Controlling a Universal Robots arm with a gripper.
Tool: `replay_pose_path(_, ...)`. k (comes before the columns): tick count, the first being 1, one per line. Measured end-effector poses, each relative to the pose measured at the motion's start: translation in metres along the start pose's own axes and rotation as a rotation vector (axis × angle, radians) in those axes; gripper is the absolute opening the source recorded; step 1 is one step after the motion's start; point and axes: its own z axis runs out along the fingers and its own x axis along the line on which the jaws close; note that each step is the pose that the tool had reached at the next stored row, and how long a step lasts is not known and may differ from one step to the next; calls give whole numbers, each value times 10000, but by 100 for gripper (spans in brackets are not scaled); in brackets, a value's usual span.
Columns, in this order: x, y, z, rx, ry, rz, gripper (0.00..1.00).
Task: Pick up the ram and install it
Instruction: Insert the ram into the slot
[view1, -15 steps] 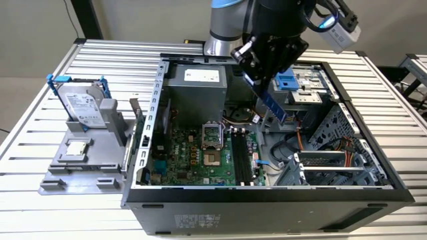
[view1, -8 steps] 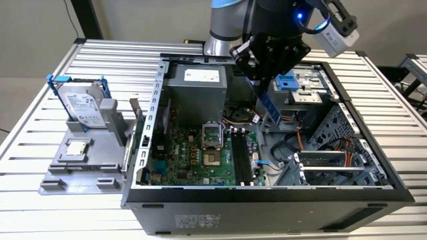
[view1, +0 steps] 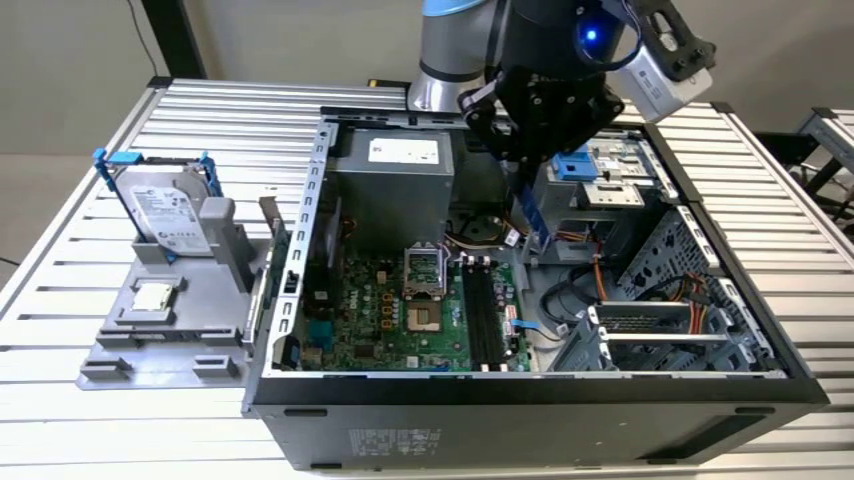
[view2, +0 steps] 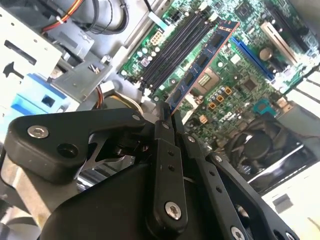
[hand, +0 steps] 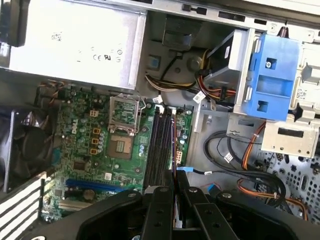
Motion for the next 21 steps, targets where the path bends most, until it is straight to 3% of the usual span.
replay_pose_path(6, 1, -1, 7, 24, -3, 664, 0)
replay_pose_path(12, -2, 0, 7, 28, 5, 724, 0)
replay_pose_path(16, -34, -4, 11, 11, 184, 729, 0)
replay_pose_path(21, -82, -10, 20, 0, 248, 762, 0)
